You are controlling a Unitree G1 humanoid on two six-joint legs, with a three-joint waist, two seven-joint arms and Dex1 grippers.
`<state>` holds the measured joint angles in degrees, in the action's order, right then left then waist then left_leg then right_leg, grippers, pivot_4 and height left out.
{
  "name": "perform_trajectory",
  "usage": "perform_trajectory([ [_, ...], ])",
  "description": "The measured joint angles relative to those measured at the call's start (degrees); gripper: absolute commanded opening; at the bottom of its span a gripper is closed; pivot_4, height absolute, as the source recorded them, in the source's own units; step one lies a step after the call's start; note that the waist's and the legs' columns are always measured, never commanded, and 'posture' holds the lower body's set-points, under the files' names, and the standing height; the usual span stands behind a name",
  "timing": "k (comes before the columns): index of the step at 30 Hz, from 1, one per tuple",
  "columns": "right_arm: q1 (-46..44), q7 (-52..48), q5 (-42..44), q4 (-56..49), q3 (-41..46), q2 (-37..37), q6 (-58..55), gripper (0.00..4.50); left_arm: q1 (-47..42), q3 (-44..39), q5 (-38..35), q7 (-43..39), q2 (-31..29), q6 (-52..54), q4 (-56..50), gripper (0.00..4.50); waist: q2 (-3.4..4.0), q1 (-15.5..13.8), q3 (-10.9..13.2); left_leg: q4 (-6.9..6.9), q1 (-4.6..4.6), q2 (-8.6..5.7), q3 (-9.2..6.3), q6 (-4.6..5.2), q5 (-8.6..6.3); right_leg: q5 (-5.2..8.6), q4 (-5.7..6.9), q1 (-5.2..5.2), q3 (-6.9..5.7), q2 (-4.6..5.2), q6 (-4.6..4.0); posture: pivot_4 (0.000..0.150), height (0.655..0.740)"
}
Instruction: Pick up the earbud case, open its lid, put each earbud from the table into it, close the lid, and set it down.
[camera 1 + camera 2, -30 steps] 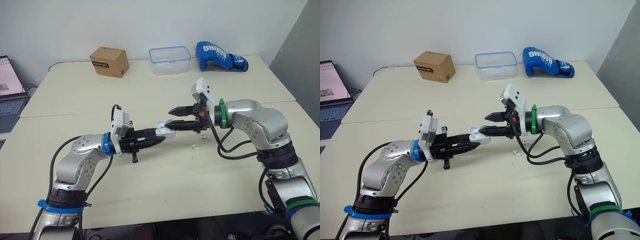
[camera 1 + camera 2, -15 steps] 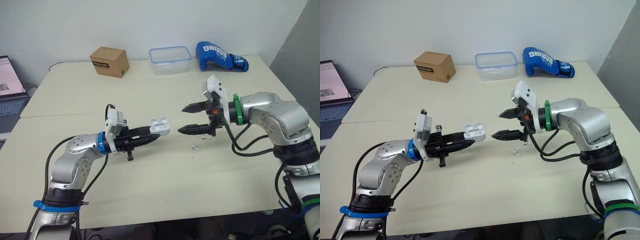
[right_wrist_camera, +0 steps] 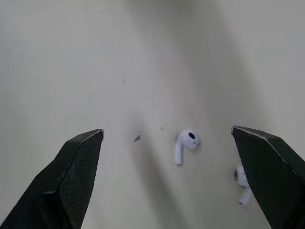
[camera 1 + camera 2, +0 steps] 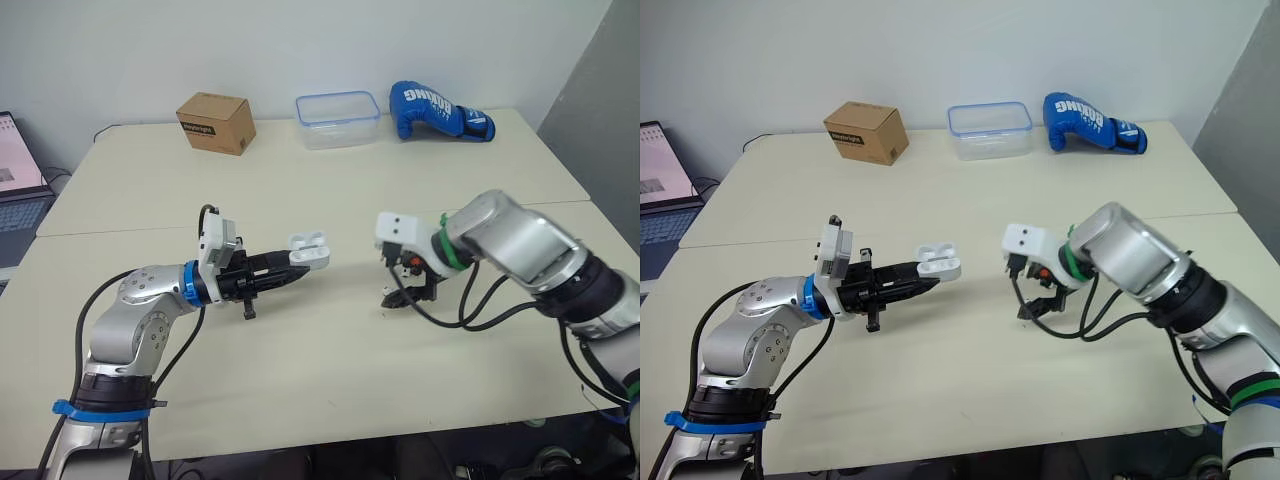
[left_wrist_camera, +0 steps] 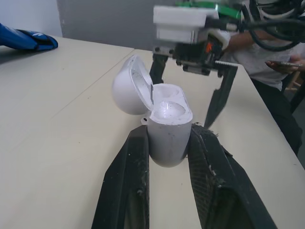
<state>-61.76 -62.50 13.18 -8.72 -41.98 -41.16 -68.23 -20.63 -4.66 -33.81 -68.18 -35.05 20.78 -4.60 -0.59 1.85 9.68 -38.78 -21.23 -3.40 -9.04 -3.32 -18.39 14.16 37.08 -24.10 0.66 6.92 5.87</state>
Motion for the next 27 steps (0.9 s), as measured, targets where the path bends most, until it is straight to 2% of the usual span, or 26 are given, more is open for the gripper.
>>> perform_trajectory([
  [2,0.0,1.45,-0.82,0.13,-0.65,1.27,-1.68,4.49,0.0,0.03,0.01,0.02,0.08,0.0,-0.01,0.76,0.0,0.0,0.0,-0.02,-0.04,-0.01,-0.01,0.0,0.0,0.0,0.0,-0.02,0.0,0.01,0.0,0.15,0.7307],
  [3,-0.01,2.25,-1.14,0.16,-0.88,1.8,-2.46,4.32,0.0,0.06,0.01,0.02,0.13,0.0,-0.01,0.76,0.0,-0.01,0.0,-0.02,-0.04,-0.01,-0.02,0.0,0.0,0.0,0.0,-0.02,-0.01,0.01,0.0,0.15,0.7307],
  [5,-0.01,3.74,-1.62,0.52,-1.24,2.76,-3.66,3.88,0.0,0.19,0.02,0.05,0.26,0.0,-0.01,0.76,0.0,0.0,0.0,-0.02,-0.04,-0.01,-0.02,0.0,0.0,0.0,0.0,-0.02,-0.01,0.01,0.0,0.15,0.7307],
  [7,-0.01,5.21,-2.54,1.57,-1.85,3.63,-4.41,3.18,-0.05,0.39,0.02,0.07,0.58,0.0,-0.03,0.76,0.0,0.01,0.0,-0.02,-0.04,-0.01,-0.02,0.0,0.0,0.0,0.01,-0.02,-0.01,0.01,0.0,0.15,0.7307],
  [24,0.0,11.63,-4.79,8.18,-3.19,7.68,-7.28,3.18,-0.36,1.95,0.08,0.23,1.47,0.0,-0.24,0.76,0.0,0.11,0.0,-0.02,-0.04,-0.02,-0.02,-0.01,0.0,-0.01,0.01,-0.04,-0.01,0.01,-0.01,0.15,0.7307],
  [27,0.0,11.95,-5.12,8.59,-3.22,7.69,-7.43,2.63,-0.36,1.96,0.08,0.34,1.47,0.0,-0.26,0.76,0.0,0.12,0.0,-0.02,-0.04,-0.01,-0.01,-0.01,0.0,-0.01,0.02,-0.04,-0.01,0.01,-0.01,0.15,0.7307],
])
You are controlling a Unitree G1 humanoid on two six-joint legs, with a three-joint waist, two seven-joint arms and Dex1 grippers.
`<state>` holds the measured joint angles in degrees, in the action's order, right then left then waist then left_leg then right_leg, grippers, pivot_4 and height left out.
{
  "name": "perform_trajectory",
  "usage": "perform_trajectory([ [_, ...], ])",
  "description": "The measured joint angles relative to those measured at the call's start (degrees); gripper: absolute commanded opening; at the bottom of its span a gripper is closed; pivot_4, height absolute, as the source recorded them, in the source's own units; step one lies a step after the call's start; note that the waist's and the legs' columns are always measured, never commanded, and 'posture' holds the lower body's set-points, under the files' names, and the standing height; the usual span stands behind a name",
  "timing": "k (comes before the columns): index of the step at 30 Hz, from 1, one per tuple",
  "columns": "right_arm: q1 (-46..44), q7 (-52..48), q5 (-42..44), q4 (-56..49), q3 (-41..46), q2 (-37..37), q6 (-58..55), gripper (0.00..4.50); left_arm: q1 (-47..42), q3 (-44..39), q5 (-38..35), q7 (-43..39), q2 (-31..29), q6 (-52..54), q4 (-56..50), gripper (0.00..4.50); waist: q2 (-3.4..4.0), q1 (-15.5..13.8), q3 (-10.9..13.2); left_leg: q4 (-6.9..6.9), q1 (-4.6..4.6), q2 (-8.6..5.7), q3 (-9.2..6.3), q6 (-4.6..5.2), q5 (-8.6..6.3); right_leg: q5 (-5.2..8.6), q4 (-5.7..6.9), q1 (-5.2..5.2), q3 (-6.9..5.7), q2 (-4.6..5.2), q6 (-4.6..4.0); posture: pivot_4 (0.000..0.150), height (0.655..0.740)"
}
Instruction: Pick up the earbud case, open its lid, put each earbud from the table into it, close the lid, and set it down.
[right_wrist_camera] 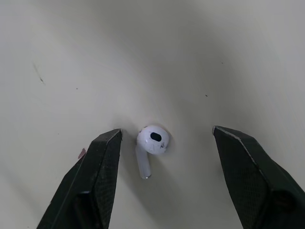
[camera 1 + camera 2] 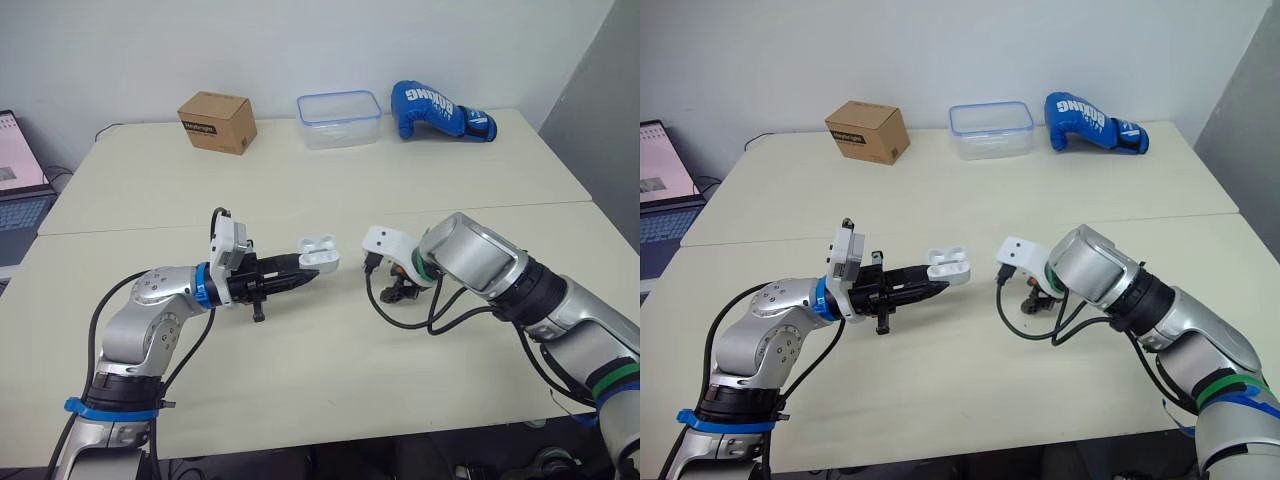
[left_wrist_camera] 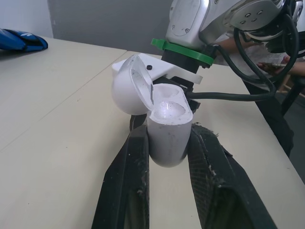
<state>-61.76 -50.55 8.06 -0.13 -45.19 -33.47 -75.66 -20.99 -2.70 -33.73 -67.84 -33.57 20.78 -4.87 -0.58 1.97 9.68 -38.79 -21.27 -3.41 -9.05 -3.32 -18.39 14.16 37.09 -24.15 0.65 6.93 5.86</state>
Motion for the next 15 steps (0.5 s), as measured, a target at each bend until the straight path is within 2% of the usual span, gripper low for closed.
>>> perform_trajectory([
  [3,0.0,0.18,-0.02,-0.02,-0.04,0.01,-0.29,1.61,0.0,0.01,0.0,0.29,0.0,0.0,-0.04,0.76,0.0,0.0,0.0,0.0,0.0,0.0,0.0,0.0,0.0,0.0,0.0,0.0,0.0,0.0,0.0,0.15,0.7307],
  [15,1.06,1.12,0.56,-3.48,0.07,0.14,-3.69,1.61,0.03,0.1,0.0,0.83,-0.01,0.0,-0.09,0.76,0.0,0.0,-0.01,0.0,0.0,0.0,0.0,0.0,0.0,0.0,0.0,0.0,0.0,0.0,0.0,0.15,0.7307],
])
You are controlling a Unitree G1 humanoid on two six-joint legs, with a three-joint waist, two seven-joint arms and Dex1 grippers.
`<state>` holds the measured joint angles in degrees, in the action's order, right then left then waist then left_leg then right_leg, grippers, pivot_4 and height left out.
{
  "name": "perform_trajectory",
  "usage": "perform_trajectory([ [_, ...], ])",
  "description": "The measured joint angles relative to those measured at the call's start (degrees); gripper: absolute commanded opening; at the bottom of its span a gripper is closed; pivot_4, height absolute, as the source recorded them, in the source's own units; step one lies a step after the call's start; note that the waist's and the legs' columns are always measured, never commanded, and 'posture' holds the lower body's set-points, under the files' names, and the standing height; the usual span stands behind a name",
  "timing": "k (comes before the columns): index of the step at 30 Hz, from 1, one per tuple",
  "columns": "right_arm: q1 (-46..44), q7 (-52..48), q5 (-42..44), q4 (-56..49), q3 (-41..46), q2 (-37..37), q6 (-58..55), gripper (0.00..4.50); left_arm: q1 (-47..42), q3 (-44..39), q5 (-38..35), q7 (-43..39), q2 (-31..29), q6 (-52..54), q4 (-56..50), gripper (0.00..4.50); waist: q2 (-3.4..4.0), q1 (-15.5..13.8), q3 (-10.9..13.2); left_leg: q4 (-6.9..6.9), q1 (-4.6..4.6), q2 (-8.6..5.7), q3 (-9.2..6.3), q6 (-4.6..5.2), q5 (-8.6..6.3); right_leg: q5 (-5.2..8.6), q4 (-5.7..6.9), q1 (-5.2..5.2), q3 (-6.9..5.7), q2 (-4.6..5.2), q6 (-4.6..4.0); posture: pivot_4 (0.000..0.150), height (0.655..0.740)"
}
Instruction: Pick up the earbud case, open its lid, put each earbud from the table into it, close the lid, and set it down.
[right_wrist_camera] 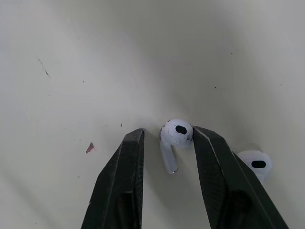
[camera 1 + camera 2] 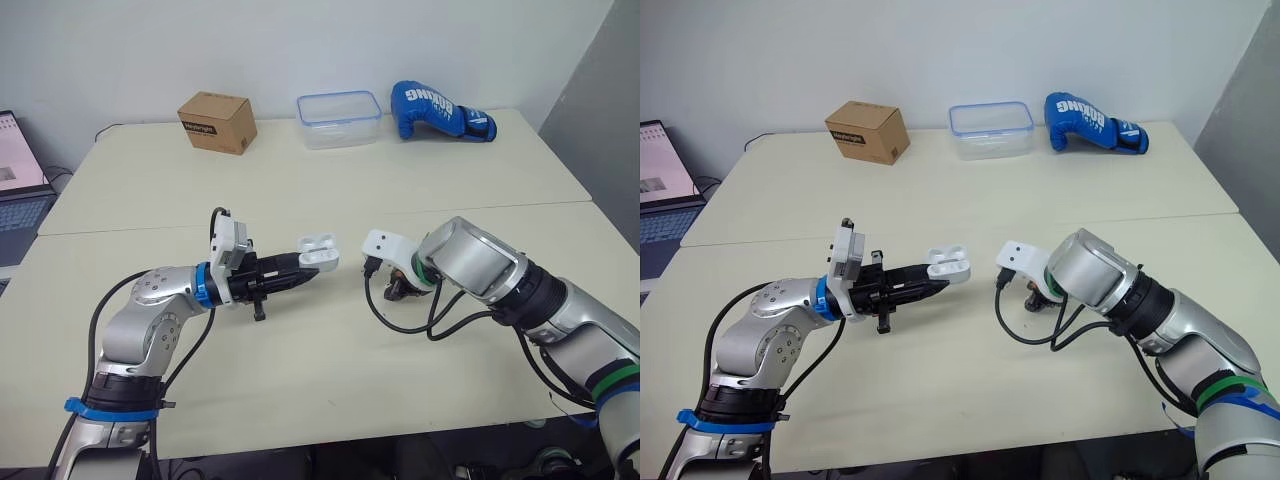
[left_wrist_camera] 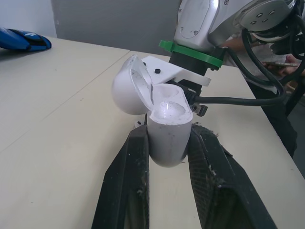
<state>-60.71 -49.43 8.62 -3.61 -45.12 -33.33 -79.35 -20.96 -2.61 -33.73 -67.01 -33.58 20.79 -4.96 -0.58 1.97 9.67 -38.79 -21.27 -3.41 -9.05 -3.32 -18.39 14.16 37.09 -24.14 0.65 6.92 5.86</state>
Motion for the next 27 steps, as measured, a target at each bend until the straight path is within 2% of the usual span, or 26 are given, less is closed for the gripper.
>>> perform_trajectory([
  [2,0.28,0.33,0.04,-0.51,0.09,-0.05,-0.05,1.61,0.0,0.02,0.0,0.01,0.0,0.0,-0.01,0.76,0.0,0.0,0.0,0.0,0.01,0.0,0.0,0.0,0.0,0.0,0.0,0.0,0.0,0.0,0.0,0.15,0.7307],
  [5,0.61,0.75,0.37,-0.95,0.24,-0.07,-0.03,1.01,0.0,0.02,0.0,0.02,0.0,0.0,-0.02,0.76,0.01,0.0,-0.01,0.0,0.02,0.0,0.01,0.0,0.0,0.0,0.01,0.01,0.0,0.0,0.0,0.15,0.7307],
  [7,0.7,0.78,0.67,-1.27,0.23,-0.03,0.0,0.41,0.0,0.02,0.0,0.02,0.0,0.01,-0.03,0.76,0.01,0.0,-0.01,0.0,0.02,0.0,0.0,0.0,0.0,0.0,0.02,0.01,0.0,0.0,0.0,0.15,0.7307],
  [15,0.72,-0.2,1.49,-1.9,-0.69,-1.76,2.51,0.4,0.05,0.05,0.0,0.03,0.0,0.01,-0.16,0.76,0.01,-0.01,-0.01,-0.01,0.01,0.0,0.0,0.0,0.0,0.0,0.0,0.02,0.0,0.0,0.0,0.15,0.7307],
  [23,3.13,-13.24,-0.78,-8.27,-3.19,-18.44,20.73,0.4,0.15,0.15,0.07,0.01,-0.04,0.02,-0.52,0.76,0.0,-0.12,-0.01,-0.02,-0.08,0.0,-0.02,0.0,0.0,0.0,-0.05,0.01,-0.09,0.0,0.01,0.15,0.7307],
  [27,6.86,-17.76,-3.29,-8.35,-3.16,-22.34,28.97,0.4,0.29,0.18,0.09,0.04,-0.03,0.02,-0.69,0.76,0.0,-0.13,-0.01,-0.03,-0.08,0.0,0.02,0.0,0.0,0.0,-0.04,0.01,-0.06,0.0,0.01,0.15,0.7307],
])
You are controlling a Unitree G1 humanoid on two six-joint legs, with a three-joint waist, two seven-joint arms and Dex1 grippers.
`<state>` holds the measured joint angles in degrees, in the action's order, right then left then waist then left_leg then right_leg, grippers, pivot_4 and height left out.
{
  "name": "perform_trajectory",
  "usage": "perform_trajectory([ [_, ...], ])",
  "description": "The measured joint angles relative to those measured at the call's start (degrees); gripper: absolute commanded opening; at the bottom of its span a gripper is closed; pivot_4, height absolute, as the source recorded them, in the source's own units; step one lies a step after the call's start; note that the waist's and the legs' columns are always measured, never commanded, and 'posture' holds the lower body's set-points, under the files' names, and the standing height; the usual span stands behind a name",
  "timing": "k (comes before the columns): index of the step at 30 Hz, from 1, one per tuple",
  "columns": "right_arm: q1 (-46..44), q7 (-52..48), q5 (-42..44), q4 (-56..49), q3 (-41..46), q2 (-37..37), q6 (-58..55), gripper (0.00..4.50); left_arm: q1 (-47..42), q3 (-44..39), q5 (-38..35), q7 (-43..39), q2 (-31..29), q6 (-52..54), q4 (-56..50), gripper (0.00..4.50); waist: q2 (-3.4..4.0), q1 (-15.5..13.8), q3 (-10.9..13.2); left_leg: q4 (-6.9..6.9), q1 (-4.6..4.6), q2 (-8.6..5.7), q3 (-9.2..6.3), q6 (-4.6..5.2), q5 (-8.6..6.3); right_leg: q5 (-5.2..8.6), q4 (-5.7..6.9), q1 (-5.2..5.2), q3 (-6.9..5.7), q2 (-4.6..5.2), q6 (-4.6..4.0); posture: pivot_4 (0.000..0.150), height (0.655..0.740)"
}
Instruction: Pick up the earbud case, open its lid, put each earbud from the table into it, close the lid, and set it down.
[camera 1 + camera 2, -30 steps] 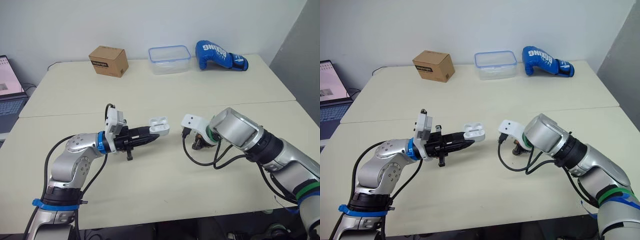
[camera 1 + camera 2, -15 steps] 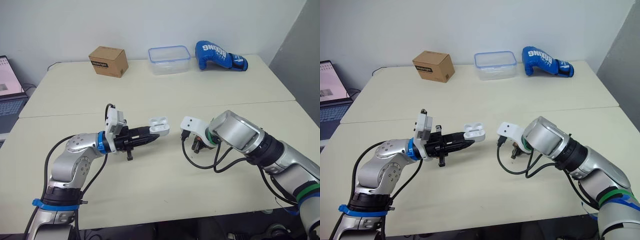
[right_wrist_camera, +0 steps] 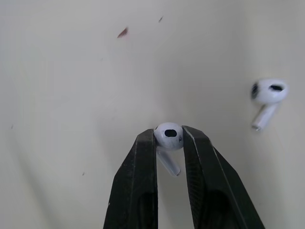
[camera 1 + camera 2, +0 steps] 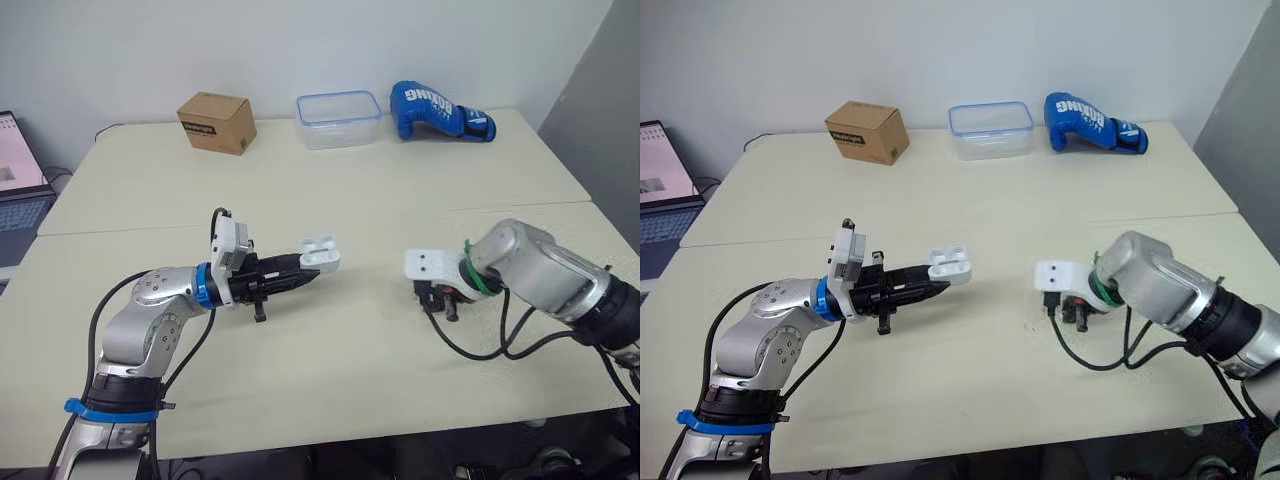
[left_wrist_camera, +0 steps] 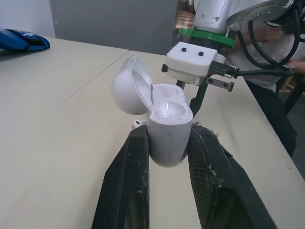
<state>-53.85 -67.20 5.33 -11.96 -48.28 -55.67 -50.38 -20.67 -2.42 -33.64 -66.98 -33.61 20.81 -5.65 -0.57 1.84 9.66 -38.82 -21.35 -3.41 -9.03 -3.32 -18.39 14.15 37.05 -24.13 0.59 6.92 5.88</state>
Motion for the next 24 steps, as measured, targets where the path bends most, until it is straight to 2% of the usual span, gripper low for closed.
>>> perform_trajectory([
  [4,3.28,-3.98,-3.9,1.43,0.77,-2.5,9.81,0.4,0.07,0.06,0.0,-0.02,0.0,0.0,-0.55,0.76,-0.02,-0.02,-0.01,0.0,0.01,0.01,-0.01,0.0,0.0,0.0,-0.03,0.04,-0.02,0.0,0.0,0.15,0.7307],
  [12,5.94,-7.78,-8.71,3.62,4.43,-1.4,16.26,0.4,0.19,0.08,0.0,-0.01,-0.06,0.0,-0.6,0.76,-0.04,-0.09,-0.02,-0.03,0.03,0.0,-0.02,0.0,0.0,0.0,-0.02,0.08,0.0,0.01,0.0,0.15,0.7307],
  [14,6.44,-8.65,-9.7,3.84,5.38,-0.82,16.29,1.23,0.27,0.08,0.01,0.0,-0.09,0.0,-0.64,0.76,-0.04,-0.1,-0.02,-0.03,0.04,0.0,-0.03,0.0,0.0,0.0,-0.02,0.08,-0.01,0.0,0.0,0.15,0.7307],
  [18,7.37,-9.13,-12.17,3.73,6.85,-0.69,17.79,2.35,0.33,0.08,0.01,-0.03,-0.29,0.0,-0.71,0.76,-0.03,-0.1,-0.02,-0.03,0.03,-0.01,-0.03,0.0,0.0,0.0,-0.03,0.08,-0.01,0.01,0.0,0.15,0.7307],
  [24,8.43,-11.76,-16.69,0.96,7.12,-1.37,19.92,2.35,0.33,0.08,0.02,-0.1,-0.41,0.0,-0.71,0.76,-0.03,-0.18,-0.02,-0.03,0.01,-0.01,-0.03,0.0,0.0,0.0,-0.02,0.07,-0.01,0.01,0.0,0.15,0.7307],
])
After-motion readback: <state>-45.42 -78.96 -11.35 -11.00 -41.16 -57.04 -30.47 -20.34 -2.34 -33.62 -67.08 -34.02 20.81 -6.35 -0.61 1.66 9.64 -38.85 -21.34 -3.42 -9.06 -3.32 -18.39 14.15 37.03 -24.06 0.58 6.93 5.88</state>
